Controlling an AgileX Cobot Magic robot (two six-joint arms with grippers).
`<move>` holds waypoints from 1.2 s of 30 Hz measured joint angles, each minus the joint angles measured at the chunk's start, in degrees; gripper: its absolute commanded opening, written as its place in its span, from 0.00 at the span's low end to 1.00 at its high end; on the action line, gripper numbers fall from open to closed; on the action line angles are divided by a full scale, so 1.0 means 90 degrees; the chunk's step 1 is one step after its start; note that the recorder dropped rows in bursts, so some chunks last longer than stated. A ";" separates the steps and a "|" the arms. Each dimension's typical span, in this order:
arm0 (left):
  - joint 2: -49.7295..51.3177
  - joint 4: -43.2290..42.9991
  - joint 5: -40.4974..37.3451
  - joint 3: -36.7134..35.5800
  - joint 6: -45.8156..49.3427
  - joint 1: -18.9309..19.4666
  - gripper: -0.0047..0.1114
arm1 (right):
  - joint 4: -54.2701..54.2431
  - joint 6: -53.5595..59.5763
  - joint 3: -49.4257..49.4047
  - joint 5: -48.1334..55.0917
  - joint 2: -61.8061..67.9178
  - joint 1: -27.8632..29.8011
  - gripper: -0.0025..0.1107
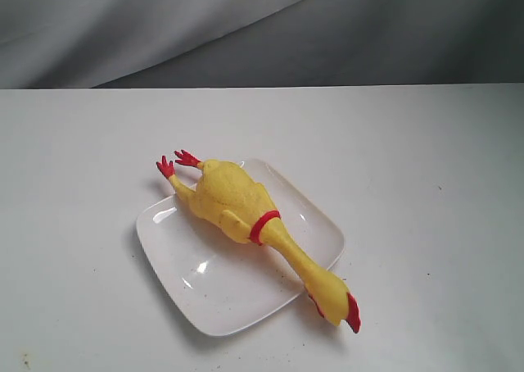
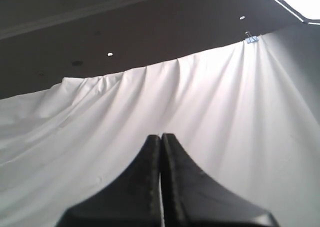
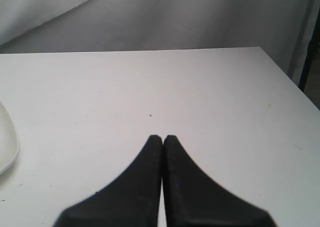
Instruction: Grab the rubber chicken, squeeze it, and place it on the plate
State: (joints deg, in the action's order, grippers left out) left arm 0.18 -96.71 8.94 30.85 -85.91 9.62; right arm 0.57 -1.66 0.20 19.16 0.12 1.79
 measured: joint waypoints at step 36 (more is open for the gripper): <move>-0.0001 0.9948 -0.1311 -0.3388 0.9070 0.0000 0.05 | 0.0000 0.0000 0.0000 0.0000 0.0000 0.0000 0.02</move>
State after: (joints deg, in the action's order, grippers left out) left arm 0.17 -7.17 -2.86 0.37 -4.28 9.62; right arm 0.57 -1.66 0.20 19.16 0.12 1.79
